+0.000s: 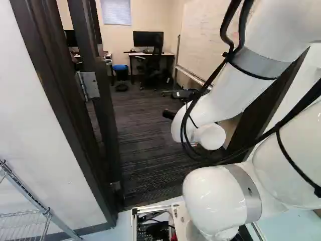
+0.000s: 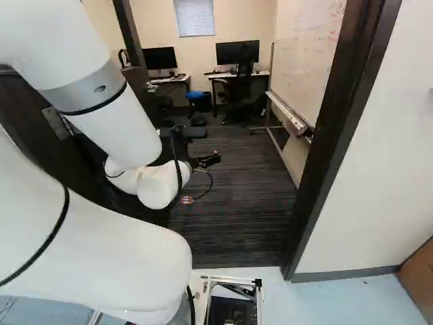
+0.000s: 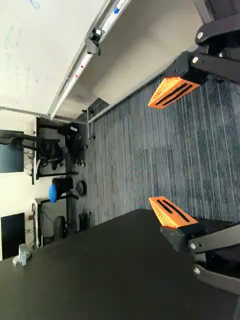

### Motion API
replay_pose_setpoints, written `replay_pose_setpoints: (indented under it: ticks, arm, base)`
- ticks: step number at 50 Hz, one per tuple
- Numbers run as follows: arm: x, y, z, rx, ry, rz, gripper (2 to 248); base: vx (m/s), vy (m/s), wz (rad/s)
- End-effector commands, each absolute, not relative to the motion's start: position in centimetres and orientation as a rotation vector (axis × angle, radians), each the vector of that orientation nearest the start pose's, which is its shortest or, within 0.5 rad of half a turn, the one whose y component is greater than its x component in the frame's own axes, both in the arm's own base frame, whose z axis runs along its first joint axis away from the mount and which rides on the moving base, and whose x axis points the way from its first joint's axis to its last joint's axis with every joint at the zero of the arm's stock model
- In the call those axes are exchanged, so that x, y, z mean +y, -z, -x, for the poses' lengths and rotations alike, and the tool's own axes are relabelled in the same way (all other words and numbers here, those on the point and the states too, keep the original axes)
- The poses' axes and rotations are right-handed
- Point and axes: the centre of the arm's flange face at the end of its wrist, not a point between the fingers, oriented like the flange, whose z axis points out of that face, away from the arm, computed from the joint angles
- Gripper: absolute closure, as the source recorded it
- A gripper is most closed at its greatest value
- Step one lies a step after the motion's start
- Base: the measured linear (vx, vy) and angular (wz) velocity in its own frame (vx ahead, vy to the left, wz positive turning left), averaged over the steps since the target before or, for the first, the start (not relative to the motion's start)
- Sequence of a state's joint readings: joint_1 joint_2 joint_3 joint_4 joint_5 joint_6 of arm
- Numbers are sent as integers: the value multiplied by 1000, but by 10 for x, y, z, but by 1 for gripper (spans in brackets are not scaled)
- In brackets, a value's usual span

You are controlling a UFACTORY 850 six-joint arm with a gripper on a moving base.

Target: Open the door and move inside

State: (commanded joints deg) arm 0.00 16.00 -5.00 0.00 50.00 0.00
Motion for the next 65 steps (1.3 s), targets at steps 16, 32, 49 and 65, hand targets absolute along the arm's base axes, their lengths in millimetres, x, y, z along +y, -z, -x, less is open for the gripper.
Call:
replay_pose_setpoints:
  ticks: [16,32,49,65]
  arm:
    - [0,-366,-270,0,1824,2558,3]
    - [0,-366,-270,0,1824,2558,3]
    - [0,-366,-270,0,1824,2558,3]
    - [0,-366,-270,0,1824,2558,3]
  base:
    - [10,1,1]
    - [58,2,-4]
    - [125,4,-7]
    - [137,-7,-12]
